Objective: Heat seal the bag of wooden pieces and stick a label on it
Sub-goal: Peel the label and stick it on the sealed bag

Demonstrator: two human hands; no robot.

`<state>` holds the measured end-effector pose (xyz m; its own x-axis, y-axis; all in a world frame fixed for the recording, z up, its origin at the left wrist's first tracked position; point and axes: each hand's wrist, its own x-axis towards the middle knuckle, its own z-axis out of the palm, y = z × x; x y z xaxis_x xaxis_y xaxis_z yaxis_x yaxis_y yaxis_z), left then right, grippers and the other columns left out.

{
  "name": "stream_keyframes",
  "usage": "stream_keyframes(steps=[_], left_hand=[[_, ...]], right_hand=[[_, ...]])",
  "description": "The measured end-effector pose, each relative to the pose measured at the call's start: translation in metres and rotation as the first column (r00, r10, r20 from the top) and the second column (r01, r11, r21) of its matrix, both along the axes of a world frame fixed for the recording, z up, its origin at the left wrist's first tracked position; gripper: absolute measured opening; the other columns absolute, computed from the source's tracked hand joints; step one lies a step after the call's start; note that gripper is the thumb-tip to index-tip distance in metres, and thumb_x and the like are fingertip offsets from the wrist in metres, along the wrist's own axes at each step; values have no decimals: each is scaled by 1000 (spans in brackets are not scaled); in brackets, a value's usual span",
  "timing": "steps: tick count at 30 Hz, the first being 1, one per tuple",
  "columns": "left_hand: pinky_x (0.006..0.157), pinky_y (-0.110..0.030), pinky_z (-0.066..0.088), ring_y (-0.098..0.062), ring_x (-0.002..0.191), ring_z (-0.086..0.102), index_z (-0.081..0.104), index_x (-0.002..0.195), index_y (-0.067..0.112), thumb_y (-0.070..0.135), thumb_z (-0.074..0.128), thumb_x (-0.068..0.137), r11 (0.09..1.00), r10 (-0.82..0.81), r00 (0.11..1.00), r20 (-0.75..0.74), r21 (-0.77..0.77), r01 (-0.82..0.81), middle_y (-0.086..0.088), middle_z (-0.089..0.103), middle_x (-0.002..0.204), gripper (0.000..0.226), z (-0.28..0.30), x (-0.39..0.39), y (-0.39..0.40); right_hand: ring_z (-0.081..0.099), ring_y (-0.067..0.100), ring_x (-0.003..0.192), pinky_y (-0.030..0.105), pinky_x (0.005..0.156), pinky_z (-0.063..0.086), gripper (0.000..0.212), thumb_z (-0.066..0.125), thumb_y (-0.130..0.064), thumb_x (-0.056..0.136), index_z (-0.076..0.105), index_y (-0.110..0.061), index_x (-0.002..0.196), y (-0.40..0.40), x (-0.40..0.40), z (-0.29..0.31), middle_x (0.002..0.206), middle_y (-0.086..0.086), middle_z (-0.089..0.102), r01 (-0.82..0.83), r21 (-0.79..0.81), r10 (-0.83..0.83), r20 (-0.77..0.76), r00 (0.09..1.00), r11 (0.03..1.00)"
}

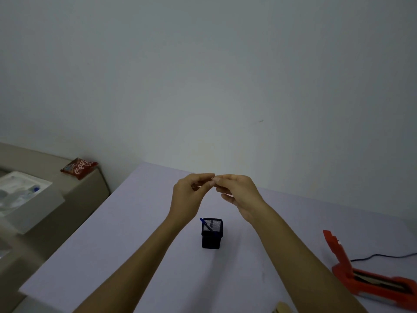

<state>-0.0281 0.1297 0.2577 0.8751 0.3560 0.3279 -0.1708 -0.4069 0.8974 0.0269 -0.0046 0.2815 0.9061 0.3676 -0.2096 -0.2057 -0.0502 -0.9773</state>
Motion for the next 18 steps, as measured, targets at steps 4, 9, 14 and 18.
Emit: stream_keyframes(steps=[4,9,14,18], left_hand=[[83,-17,54,-3,89,68,74,104,18,28,69,85,998,-9,1000,-1,61,9,5,74,97,23,-2,1,7],[80,-10,51,-3,86,68,74,104,16,22,67,87,988,4,999,40,152,-10,3,74,96,20,-4,0,8],[75,-9,50,-6,82,64,74,104,14,16,65,89,941,51,989,139,324,-94,1,73,94,17,-8,-1,4],[74,-3,45,3,74,58,72,103,12,15,65,89,930,113,982,153,332,-159,0,71,92,17,-8,-2,-2]], right_hand=[[65,12,95,28,88,52,14,65,-21,91,74,-13,98,-2,-1,1,96,0,73,-43,-102,50,68,996,994],[63,11,88,25,82,49,17,59,-18,94,72,-18,84,3,-4,1,91,-2,72,-18,-219,68,225,972,976],[63,12,94,28,87,50,19,50,-21,98,69,-17,93,14,-7,-9,97,-2,69,26,-270,47,262,964,963],[64,9,95,32,90,52,25,47,-25,100,67,-12,104,22,-9,-16,104,0,69,0,-252,43,162,986,968]])
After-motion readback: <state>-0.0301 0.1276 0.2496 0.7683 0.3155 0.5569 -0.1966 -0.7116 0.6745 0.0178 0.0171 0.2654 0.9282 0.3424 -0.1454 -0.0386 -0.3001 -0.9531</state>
